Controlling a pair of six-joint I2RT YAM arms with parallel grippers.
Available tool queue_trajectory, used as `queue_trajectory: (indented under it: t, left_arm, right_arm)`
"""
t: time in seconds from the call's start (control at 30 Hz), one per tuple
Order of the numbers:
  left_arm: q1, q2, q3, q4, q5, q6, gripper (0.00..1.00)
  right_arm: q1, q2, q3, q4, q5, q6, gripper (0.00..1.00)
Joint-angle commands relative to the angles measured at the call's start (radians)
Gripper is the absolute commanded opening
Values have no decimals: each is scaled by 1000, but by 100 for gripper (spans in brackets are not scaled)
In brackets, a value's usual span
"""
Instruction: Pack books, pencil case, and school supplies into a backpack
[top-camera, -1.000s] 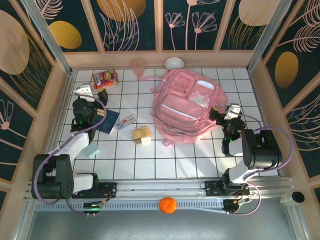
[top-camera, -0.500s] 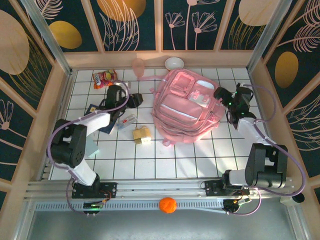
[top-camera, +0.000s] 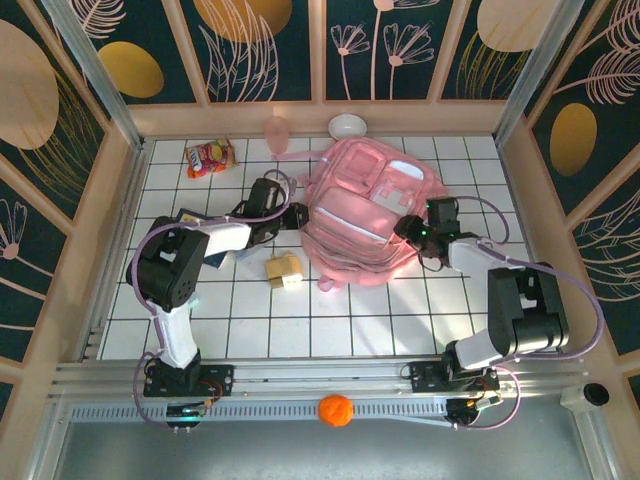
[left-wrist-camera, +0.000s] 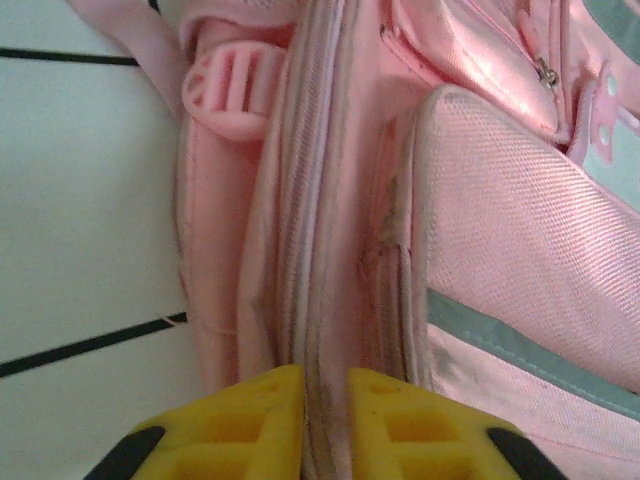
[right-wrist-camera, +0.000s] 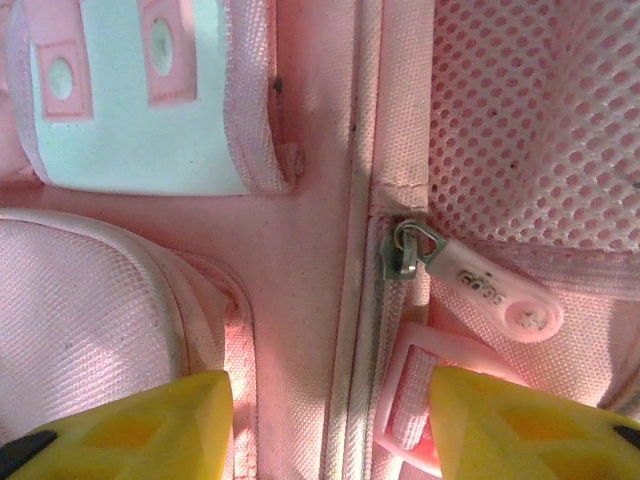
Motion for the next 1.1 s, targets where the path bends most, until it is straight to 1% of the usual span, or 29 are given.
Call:
queue_trajectory:
  t: [0.0, 0.13, 0.27, 0.33, 0.43, 0.53, 0.57, 0.63, 0.7, 0.77, 0.87, 0.93, 0.97, 1.07]
  left_arm:
    - [-7, -52, -91, 41, 37, -19, 16]
    - [-38, -101, -186, 58, 35, -29, 13]
    - [-64, -178, -272, 52, -4, -34, 14]
    - [-66, -235, -283, 17, -41, -23, 21]
    - [-66, -317, -265, -53, -130, 34, 37]
    - [-66, -400, -217, -112, -207, 139, 41]
    - [-66, -427, -205, -113, -216, 185, 42]
    - [-69, -464, -186, -103, -199, 297, 44]
    - [-81, -484, -172, -93, -138, 450, 48]
    - [-103, -481, -161, -91, -76, 605, 49]
    - [-143, -435, -140, -116, 19, 848, 49]
    - [-167, -389, -114, -167, 102, 1050, 50]
    - [-183, -360, -98, -193, 129, 1129, 51]
    - [-223, -287, -49, -216, 137, 1236, 54]
  right_arm:
    - [52, 15, 11, 16, 4, 41, 54]
    - [89, -40, -45, 71, -26, 75, 54]
    - [107, -130, -109, 90, -23, 107, 54]
    - [108, -189, -126, 62, 2, 112, 54]
    - [97, -317, -122, -46, 86, 101, 58]
    - [52, -450, -109, -139, 109, 75, 64]
    - [31, -494, -103, -170, 108, 63, 65]
    - [-7, -576, -93, -225, 115, 37, 67]
    - [-41, -658, -86, -263, 136, -3, 69]
    - [-54, -720, -80, -281, 170, -43, 72]
    - [-54, -788, -94, -278, 221, -79, 73]
    - [-55, -818, -104, -255, 226, -108, 73]
    - [-56, -828, -109, -245, 231, -122, 72]
    - [-56, -844, -122, -212, 240, -140, 72]
